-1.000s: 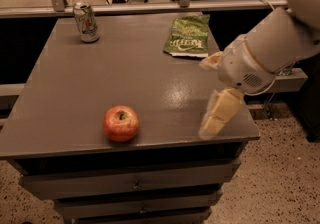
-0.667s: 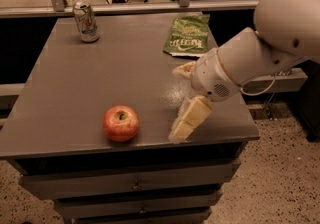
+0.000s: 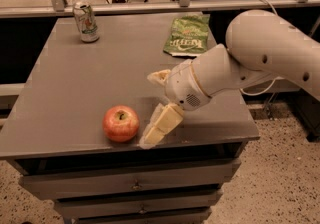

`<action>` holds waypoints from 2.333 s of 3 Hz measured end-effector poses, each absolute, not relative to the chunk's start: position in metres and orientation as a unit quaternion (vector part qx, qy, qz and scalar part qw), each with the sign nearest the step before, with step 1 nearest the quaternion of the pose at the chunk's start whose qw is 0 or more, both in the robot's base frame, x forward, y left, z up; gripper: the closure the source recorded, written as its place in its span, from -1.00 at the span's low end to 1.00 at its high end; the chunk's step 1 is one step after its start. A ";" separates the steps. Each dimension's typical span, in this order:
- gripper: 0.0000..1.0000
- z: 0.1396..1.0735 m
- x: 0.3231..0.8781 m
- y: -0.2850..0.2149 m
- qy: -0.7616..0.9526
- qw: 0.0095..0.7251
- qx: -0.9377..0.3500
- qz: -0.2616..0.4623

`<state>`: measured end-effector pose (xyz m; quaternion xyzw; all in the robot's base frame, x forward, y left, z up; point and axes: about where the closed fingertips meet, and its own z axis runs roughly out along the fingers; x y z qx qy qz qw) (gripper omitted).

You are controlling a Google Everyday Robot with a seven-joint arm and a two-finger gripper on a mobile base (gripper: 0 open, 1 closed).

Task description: Move apple near 7up can

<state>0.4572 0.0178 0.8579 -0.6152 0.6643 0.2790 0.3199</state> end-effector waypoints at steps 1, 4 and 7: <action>-1.00 0.854 0.454 0.036 0.657 0.331 -0.609 0.296; 0.45 0.849 0.449 0.045 0.663 0.344 -0.586 0.316; 1.00 0.914 0.504 -0.024 0.680 0.394 -0.576 0.224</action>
Offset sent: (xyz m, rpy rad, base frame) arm -0.0078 0.0354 -0.0125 0.1171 0.0247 -0.0002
